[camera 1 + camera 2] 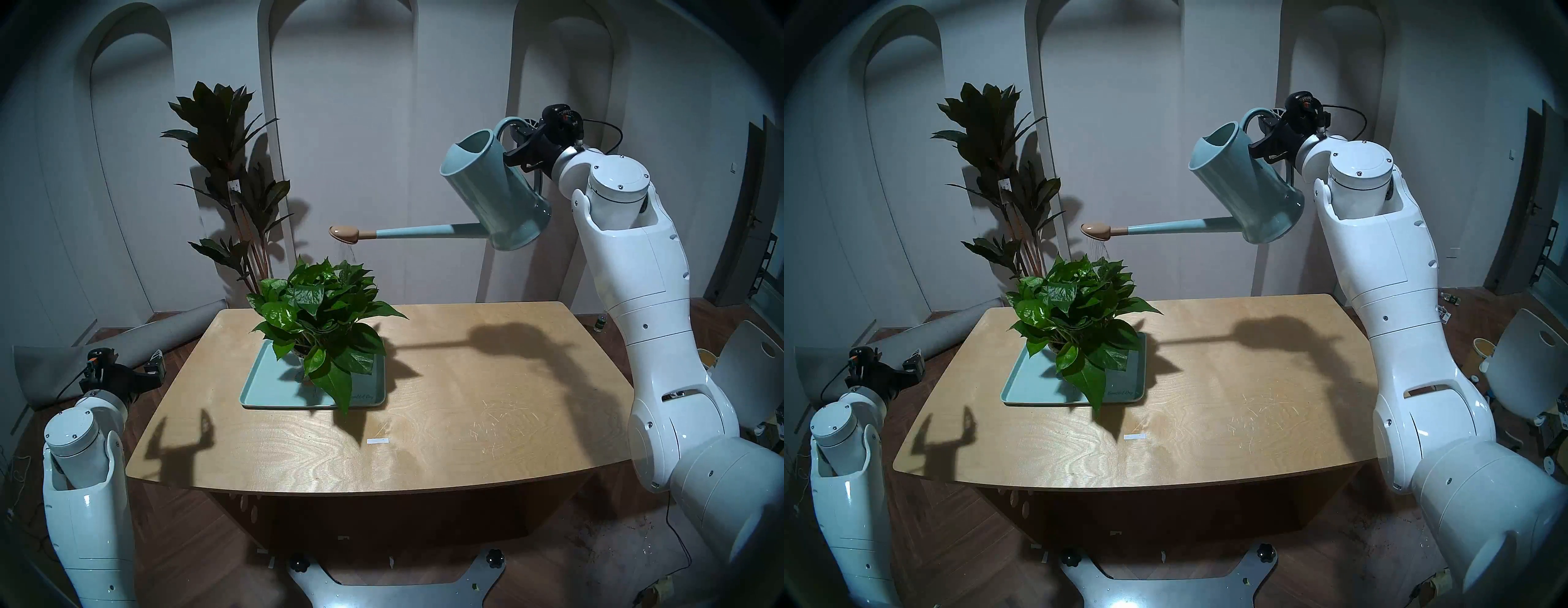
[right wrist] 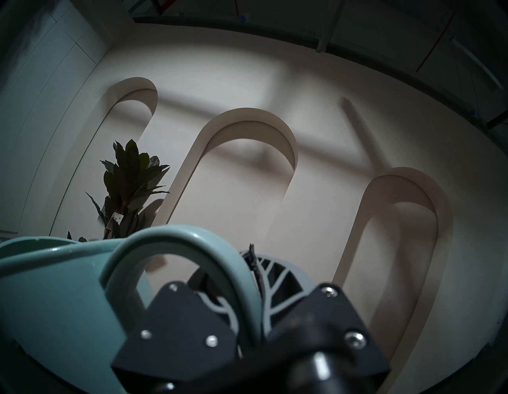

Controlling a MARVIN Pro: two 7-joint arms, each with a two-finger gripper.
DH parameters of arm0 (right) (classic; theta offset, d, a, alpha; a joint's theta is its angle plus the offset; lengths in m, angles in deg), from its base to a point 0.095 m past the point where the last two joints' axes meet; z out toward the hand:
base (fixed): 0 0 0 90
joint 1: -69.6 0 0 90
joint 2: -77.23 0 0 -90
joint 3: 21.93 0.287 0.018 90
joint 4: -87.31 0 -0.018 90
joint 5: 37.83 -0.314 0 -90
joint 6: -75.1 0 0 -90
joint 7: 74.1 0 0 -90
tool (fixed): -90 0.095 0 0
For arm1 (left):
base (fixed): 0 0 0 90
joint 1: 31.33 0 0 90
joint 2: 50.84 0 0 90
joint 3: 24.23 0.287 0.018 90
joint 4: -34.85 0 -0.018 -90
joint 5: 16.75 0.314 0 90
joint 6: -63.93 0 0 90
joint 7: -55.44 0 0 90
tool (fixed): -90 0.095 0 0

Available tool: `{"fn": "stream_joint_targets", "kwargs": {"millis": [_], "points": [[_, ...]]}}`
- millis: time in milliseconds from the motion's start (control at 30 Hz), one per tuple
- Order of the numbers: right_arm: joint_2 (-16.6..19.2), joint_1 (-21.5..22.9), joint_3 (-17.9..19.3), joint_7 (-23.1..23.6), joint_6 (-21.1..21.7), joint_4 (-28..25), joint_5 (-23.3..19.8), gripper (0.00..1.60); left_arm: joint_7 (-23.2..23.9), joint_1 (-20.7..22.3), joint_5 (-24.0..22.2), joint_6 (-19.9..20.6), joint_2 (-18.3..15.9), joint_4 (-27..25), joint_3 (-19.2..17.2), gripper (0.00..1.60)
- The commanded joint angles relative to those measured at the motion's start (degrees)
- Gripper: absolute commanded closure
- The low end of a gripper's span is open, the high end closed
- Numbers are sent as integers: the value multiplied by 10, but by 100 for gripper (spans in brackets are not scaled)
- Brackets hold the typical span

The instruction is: Pick up the watering can and pour water into the potted plant, then put the can down

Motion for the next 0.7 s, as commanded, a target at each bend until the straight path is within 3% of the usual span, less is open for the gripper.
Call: {"fn": "stream_joint_targets", "kwargs": {"millis": [0,667], "points": [[-23,61,0,-5,0,-14,13,160,1,5,0,-3,-4,-9,0,0],[-79,106,-27,-5,24,36,63,160,1,5,0,-3,-4,-9,0,0]]}}
